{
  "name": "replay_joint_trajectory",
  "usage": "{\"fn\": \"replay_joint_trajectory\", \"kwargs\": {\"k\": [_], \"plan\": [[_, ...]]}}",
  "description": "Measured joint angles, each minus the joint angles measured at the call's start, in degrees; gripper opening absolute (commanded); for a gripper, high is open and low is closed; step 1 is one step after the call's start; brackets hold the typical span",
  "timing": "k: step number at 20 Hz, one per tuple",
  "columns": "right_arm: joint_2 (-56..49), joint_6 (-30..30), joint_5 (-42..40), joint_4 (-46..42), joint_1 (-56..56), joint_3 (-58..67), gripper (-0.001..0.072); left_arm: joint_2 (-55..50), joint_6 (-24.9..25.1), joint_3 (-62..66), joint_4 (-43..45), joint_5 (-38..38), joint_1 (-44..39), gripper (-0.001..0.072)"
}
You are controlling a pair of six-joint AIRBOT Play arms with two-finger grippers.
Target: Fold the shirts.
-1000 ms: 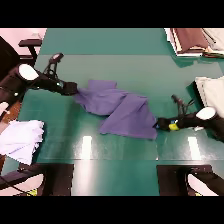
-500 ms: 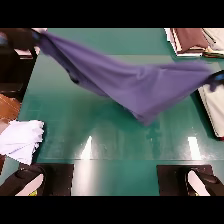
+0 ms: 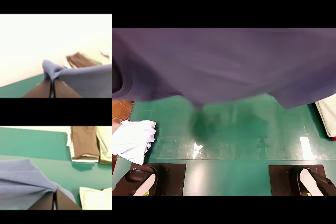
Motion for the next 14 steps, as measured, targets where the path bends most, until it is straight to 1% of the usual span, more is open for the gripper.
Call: {"fn": "replay_joint_trajectory", "kwargs": {"k": [2, 4, 6, 8, 11, 14], "plan": [[-3.7, 1.6, 2.7, -0.1, 0.3, 5.0, 0.0016, -1.0, 0.0, 0.3, 2.4, -1.9, 0.0, 0.0024], [-7.5, 3.1, 4.9, -0.3, 2.2, 6.9, 0.0016, -3.6, -0.1, -0.5, 6.6, -4.5, 0.0, 0.0024], [-11.3, 4.7, 6.2, -1.4, 5.8, 5.4, 0.0016, -8.1, -0.4, -3.1, 11.1, -7.4, 0.0, 0.0024], [-15.8, 6.8, 6.9, -5.2, 10.2, 2.3, 0.0016, -13.9, -1.0, -7.2, 13.5, -8.6, 0.0, 0.0024], [-23.2, 8.7, 7.1, -10.8, 16.6, -3.0, 0.0016, -24.6, -1.7, -14.8, 14.3, -7.5, 0.0, 0.0025], [-31.6, 9.6, 4.4, -13.6, 20.9, -6.8, 0.0018, -35.8, -1.9, -19.6, 13.6, -4.3, 0.0, 0.0026]]}}
